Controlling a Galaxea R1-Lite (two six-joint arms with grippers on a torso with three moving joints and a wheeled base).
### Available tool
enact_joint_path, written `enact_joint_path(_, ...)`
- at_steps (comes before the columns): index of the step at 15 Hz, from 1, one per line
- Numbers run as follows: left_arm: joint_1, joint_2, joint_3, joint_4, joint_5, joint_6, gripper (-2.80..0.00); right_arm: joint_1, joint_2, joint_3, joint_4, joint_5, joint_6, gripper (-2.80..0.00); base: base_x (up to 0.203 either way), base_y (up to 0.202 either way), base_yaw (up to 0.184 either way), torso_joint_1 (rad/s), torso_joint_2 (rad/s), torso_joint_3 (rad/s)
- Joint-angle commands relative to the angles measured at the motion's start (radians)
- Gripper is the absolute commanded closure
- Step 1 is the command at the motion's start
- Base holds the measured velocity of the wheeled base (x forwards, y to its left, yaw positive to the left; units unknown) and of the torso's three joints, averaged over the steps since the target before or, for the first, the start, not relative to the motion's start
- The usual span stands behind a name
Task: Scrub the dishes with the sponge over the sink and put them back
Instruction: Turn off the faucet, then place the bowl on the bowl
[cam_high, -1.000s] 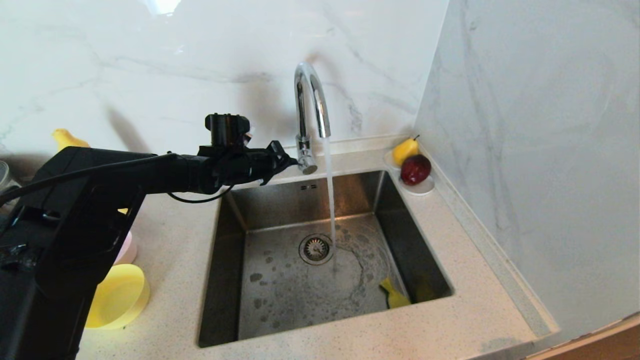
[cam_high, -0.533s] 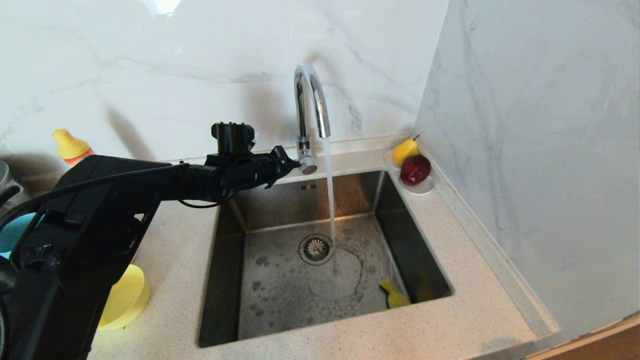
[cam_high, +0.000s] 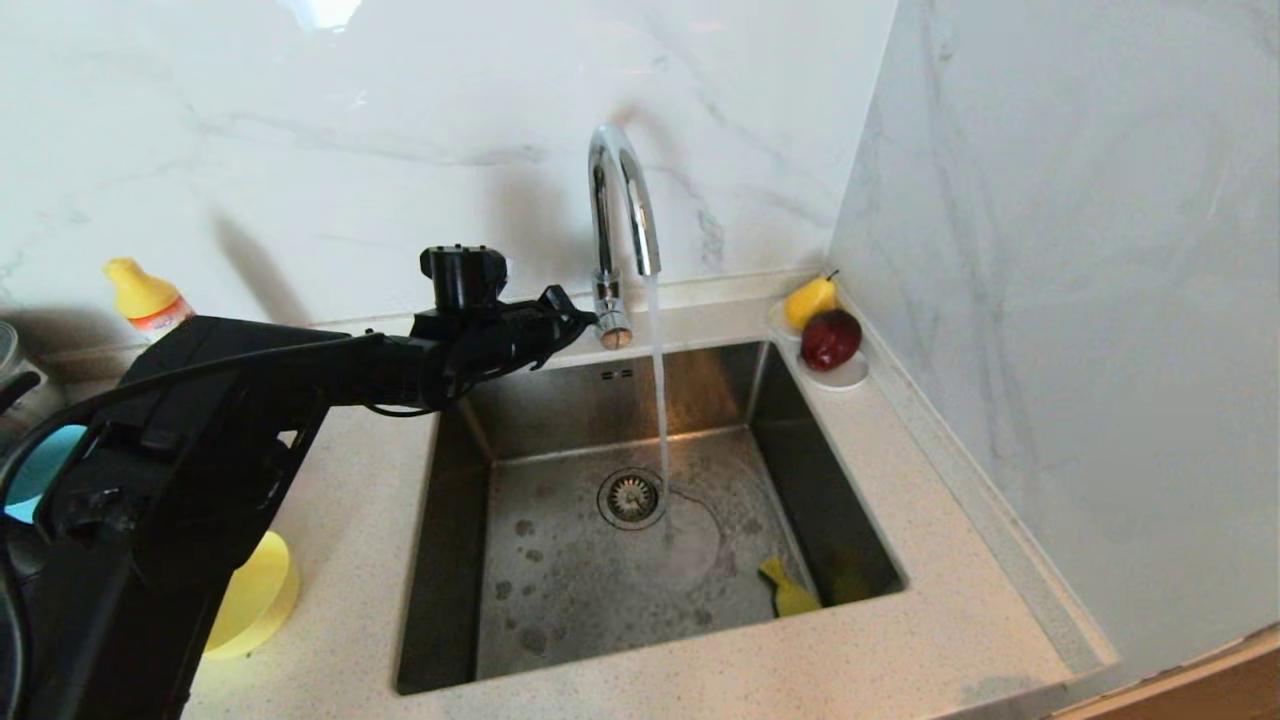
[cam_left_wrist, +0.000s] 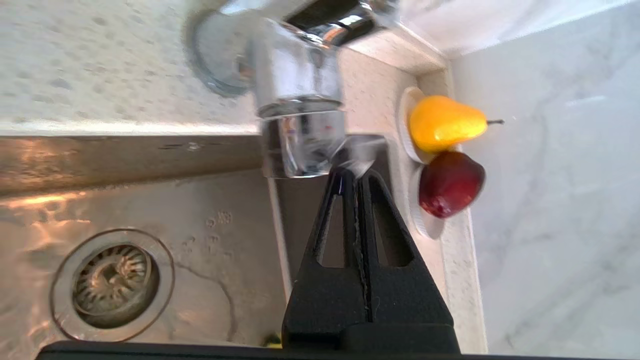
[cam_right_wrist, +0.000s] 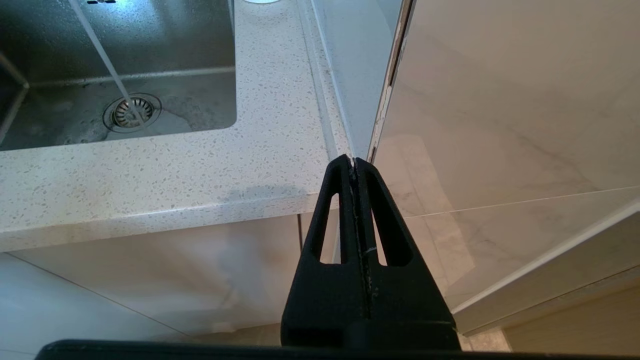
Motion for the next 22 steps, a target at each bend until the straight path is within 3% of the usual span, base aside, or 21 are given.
enact_joint_path(1, 0.007, 0.004, -0.001, -0.010, 0.001, -0.005, 0.00, 0.000, 0.001, 0.000, 0.000, 0.000, 0.000, 0.00, 0.000, 0.000, 0.000, 0.000, 0.00, 0.000)
enact_joint_path(9, 0.026, -0.016, 0.007, -0.004, -0.001, -0.008, 0.00, 0.000, 0.001, 0.000, 0.000, 0.000, 0.000, 0.00, 0.000, 0.000, 0.000, 0.000, 0.00, 0.000)
enact_joint_path(14, 0.016, -0.234, 0.209, -0.003, -0.001, 0.003, 0.00, 0.000, 0.001, 0.000, 0.000, 0.000, 0.000, 0.00, 0.000, 0.000, 0.000, 0.000, 0.00, 0.000)
enact_joint_path(16, 0.016, -0.361, 0.312, 0.005, 0.005, 0.060, 0.00, 0.000, 0.001, 0.000, 0.000, 0.000, 0.000, 0.00, 0.000, 0.000, 0.000, 0.000, 0.00, 0.000)
enact_joint_path(18, 0.016, -0.495, 0.429, 0.016, 0.045, 0.157, 0.00, 0.000, 0.001, 0.000, 0.000, 0.000, 0.000, 0.00, 0.000, 0.000, 0.000, 0.000, 0.00, 0.000)
enact_joint_path(20, 0.016, -0.620, 0.496, 0.049, 0.166, 0.257, 0.00, 0.001, 0.001, 0.000, 0.000, 0.000, 0.000, 0.00, 0.000, 0.000, 0.000, 0.000, 0.00, 0.000)
enact_joint_path(22, 0.016, -0.754, 0.525, 0.163, 0.339, 0.391, 0.00, 0.000, 0.001, 0.000, 0.000, 0.000, 0.000, 0.00, 0.000, 0.000, 0.000, 0.000, 0.00, 0.000)
